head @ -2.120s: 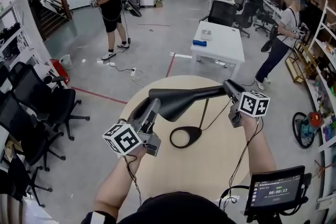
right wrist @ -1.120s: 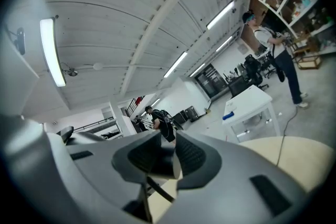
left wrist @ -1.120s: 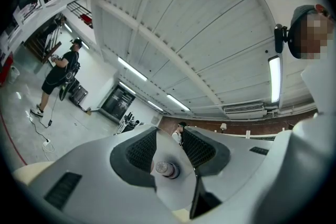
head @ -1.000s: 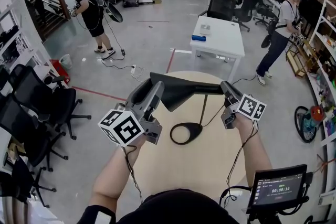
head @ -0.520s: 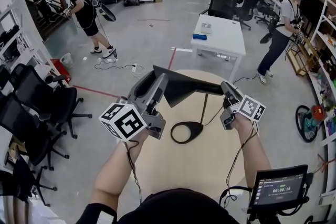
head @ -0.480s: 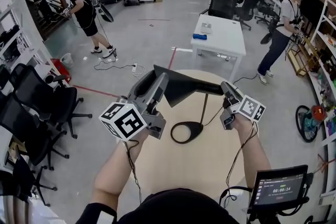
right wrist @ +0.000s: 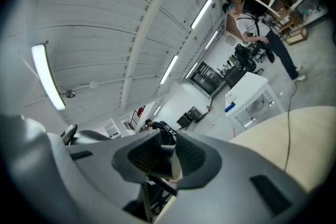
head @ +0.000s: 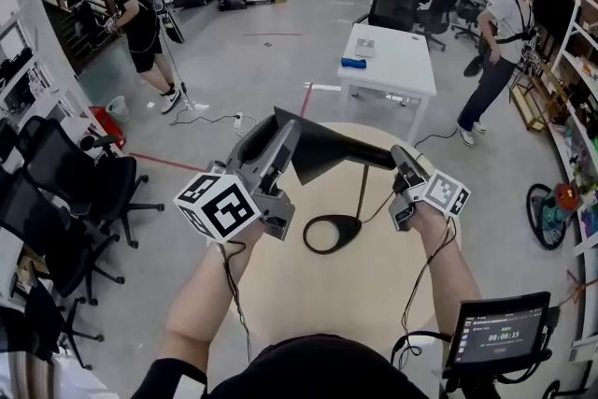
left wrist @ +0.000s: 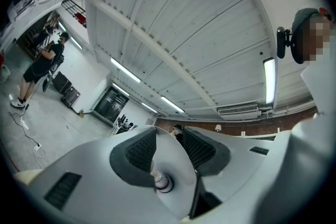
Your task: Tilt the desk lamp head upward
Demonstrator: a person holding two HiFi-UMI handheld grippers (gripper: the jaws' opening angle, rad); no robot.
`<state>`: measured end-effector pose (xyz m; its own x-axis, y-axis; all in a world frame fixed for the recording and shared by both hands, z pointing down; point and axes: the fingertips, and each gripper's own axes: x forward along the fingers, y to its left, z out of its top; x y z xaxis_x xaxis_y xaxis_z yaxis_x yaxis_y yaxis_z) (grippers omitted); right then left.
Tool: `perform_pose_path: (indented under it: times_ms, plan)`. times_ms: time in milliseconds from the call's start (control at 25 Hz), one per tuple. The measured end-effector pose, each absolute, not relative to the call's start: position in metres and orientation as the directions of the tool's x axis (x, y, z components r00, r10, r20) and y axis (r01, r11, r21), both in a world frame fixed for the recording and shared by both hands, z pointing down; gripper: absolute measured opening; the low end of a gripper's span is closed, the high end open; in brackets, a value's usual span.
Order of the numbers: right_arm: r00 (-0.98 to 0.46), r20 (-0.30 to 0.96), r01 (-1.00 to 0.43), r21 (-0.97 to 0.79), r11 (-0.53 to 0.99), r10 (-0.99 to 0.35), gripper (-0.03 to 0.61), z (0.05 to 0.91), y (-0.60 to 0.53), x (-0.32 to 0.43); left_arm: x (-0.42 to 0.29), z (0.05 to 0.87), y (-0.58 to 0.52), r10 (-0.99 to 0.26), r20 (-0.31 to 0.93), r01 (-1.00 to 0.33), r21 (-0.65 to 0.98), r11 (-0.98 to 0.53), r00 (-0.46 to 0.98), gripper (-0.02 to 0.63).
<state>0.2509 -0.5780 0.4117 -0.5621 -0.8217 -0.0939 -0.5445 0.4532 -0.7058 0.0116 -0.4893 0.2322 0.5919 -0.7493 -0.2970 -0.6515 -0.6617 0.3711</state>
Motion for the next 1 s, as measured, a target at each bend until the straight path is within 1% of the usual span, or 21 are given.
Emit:
perform_pose_path:
  times_ms: [360, 1000]
  plan:
    - [-0.556, -0.089, -0.539, -0.718, 0.44, -0.826, 0.089, 0.418, -0.579, 0.248, 0.018, 0.224, -0.497, -0.739, -0.302, -0.646, 0.359, -0.674, 0.603, 0.167]
    - [-0.54, -0.124, -0.471, -0.775, 0.422, -0.832, 0.089, 0.428, -0.576, 0.247, 0.036, 0.207, -0.504, -0.713, -0.302, -0.634, 0.326, -0.701, 0.633, 0.167]
